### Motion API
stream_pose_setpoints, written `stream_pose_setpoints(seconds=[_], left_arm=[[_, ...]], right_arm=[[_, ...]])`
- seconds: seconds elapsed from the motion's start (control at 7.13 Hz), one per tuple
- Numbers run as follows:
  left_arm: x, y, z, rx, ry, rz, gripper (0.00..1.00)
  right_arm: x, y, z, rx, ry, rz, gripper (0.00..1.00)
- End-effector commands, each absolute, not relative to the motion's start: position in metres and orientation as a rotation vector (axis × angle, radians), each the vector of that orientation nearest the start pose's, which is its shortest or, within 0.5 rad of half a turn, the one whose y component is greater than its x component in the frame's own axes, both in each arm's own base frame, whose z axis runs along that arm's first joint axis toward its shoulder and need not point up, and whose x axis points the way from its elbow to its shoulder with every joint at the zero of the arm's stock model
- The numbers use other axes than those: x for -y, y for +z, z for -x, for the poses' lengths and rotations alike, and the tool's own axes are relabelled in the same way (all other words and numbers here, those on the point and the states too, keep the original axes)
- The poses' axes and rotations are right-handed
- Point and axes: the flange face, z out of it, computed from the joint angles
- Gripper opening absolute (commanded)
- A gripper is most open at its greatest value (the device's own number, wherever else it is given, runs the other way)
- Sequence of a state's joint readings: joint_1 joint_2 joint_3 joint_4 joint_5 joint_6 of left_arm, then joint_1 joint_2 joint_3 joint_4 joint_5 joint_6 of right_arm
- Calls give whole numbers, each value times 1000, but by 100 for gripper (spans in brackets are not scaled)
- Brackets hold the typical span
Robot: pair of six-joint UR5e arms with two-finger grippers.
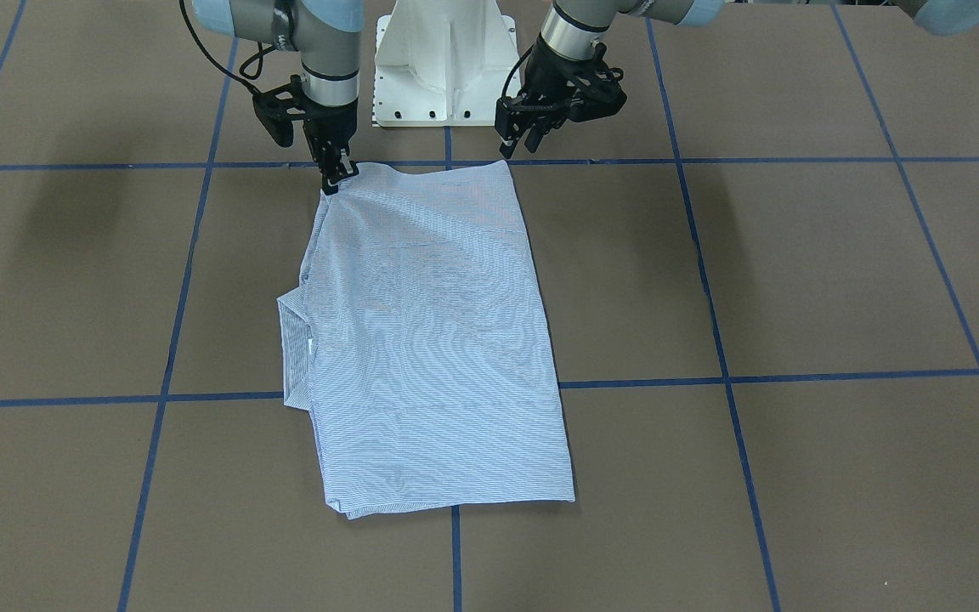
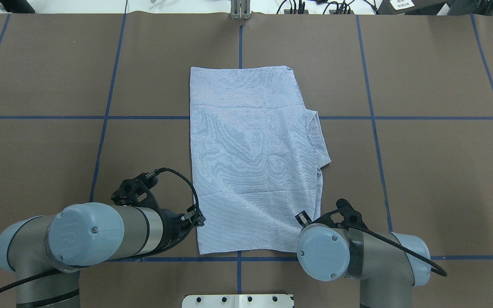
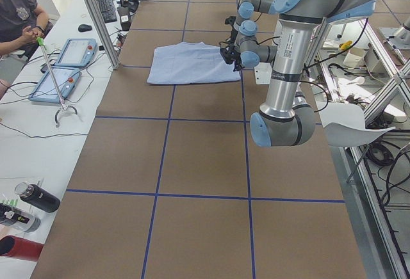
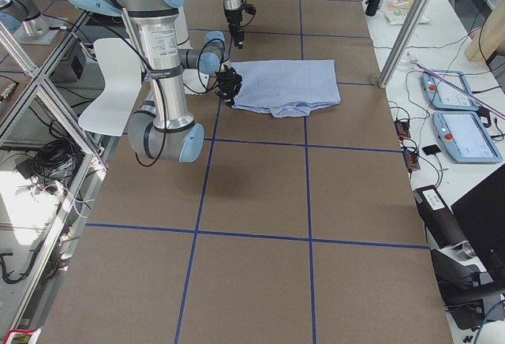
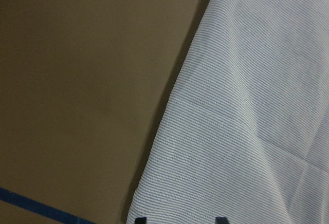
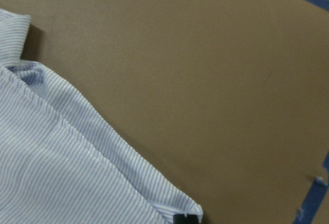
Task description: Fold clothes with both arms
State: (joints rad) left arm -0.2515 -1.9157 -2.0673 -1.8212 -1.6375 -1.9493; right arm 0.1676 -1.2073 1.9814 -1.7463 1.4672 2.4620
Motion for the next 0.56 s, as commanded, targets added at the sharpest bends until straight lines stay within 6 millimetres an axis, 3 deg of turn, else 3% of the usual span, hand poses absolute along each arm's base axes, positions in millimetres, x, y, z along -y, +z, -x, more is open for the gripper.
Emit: stream_pose_setpoints(seconds=[0.0,0.42], left_arm=[[256,235,-497,-1088,-533,130,54],[241,252,-519,-1064,-567,163,54]], right_arm=[[236,300,524,607,1059,119,0],[235,300,523,606,1060,119,0]])
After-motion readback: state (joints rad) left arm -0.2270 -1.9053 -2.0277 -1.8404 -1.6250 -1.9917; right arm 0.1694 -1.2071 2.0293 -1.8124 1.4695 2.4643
